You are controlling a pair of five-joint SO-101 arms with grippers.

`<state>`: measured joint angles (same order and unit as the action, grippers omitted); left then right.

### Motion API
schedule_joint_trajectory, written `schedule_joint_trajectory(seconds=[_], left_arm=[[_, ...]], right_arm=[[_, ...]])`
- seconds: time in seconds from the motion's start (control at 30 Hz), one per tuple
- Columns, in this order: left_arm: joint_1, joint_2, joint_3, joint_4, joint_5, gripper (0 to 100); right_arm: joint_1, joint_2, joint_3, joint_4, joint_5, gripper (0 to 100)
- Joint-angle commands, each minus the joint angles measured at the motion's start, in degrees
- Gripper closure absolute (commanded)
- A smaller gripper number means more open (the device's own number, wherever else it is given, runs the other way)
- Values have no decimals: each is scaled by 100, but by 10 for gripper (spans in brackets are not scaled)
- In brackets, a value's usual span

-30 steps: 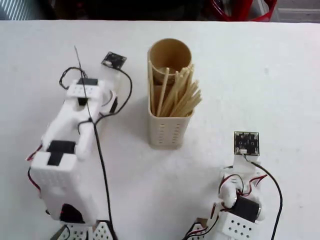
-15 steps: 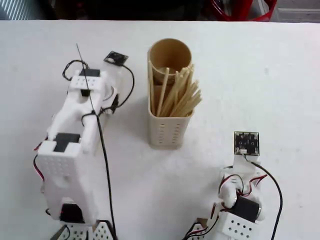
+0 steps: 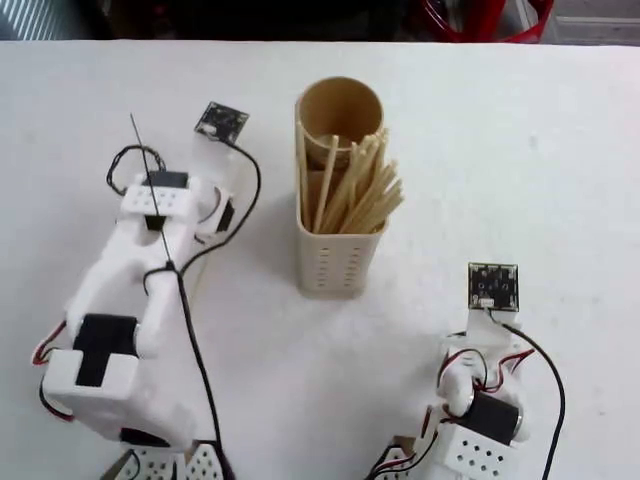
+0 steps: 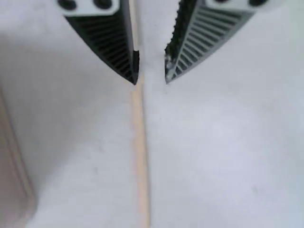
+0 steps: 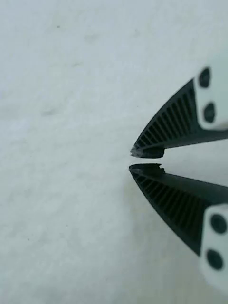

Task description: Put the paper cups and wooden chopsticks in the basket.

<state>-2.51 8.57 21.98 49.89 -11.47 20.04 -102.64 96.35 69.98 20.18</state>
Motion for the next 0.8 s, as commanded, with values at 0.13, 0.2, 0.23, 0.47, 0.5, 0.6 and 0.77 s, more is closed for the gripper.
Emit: schedule_joint_trajectory(seconds=[0.13,0.2,0.23,0.47,0.5,0.6,0.77], left_arm=[[409,1121,-967,536,132,888],[330,1305,-1266,844,264,888],[295,1367,-1371,941,299,888],[295,1499,-1503,1064,281,977],[295,1499,-1503,1064,281,976],[295,1490,-1495,1064,281,977],[286,778,-1319,1099,281,977]], right_arm=[[57,-57,53,-57,-35,963],[57,-57,53,-57,-35,963],[57,-57,53,-57,-35,963],[57,-57,53,-57,-35,963],[57,-57,53,-57,-35,963],[57,-57,53,-57,-35,963],[57,-57,53,-57,-35,963]])
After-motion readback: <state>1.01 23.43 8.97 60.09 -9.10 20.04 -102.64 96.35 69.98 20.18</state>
